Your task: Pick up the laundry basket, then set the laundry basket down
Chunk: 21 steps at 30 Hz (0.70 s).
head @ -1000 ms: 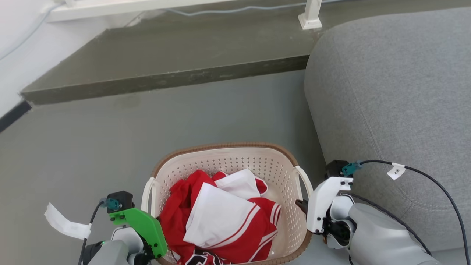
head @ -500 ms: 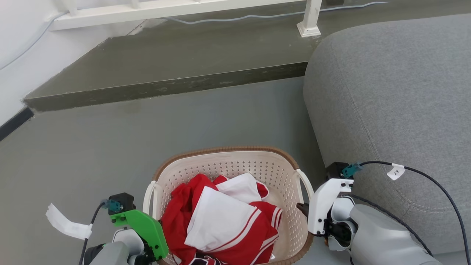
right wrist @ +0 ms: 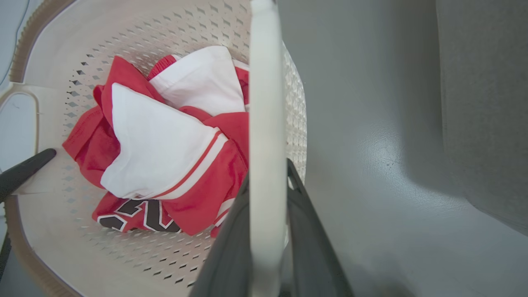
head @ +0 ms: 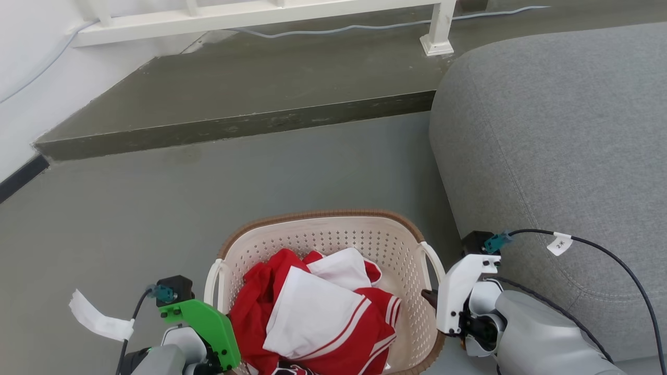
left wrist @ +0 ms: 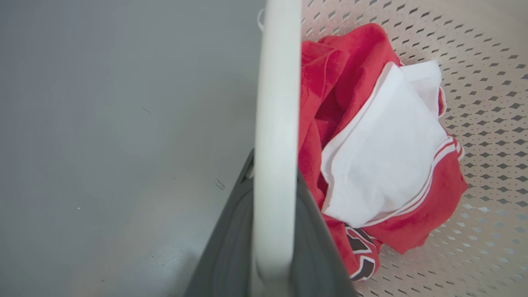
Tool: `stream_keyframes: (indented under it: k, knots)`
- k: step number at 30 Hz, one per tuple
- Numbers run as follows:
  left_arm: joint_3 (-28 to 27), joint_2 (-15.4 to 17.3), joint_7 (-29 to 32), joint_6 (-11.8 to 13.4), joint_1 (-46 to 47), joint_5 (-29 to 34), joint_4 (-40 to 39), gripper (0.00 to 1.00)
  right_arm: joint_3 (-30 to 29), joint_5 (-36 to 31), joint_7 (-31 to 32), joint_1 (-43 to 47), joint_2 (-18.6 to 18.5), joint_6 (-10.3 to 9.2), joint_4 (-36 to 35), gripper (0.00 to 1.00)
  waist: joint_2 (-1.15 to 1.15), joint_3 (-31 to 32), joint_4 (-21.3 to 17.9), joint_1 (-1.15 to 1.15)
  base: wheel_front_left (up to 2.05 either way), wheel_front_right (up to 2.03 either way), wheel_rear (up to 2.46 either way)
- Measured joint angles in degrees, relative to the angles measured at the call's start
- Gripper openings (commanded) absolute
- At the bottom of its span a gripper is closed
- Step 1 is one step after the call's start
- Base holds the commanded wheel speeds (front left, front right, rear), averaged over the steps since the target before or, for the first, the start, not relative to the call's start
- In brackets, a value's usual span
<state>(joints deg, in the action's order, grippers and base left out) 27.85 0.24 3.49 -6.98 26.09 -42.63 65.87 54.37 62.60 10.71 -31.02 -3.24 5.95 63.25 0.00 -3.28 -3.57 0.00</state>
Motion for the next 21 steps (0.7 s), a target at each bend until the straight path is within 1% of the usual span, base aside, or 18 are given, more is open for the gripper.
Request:
stream_keyframes:
  k: [5, 7, 21]
  knots:
    - [0.38, 0.14, 0.01, 0.03, -0.32, -0.57, -0.30, 0.00, 0.33, 0.01, 0.00, 0.00, 0.00, 0.00, 0.04, 0.00, 0.00, -0.06, 0.07, 0.00, 0.00, 0.00, 0.00]
    - [0.57, 0.16, 0.01, 0.52, -0.35, -0.57, -0.44, 0.00, 0.43, 0.09, 0.00, 0.00, 0.00, 0.00, 0.07, 0.00, 0.00, -0.08, 0.09, 0.00, 0.00, 0.00, 0.00]
    - [1.90, 0.41, 0.00, 1.21, -0.36, -2.08, -1.23, 0.00, 1.10, 0.52, -0.07, -0.07, -0.10, -0.02, 0.11, 0.00, 0.00, -0.63, -0.03, 0.00, 0.00, 0.00, 0.00]
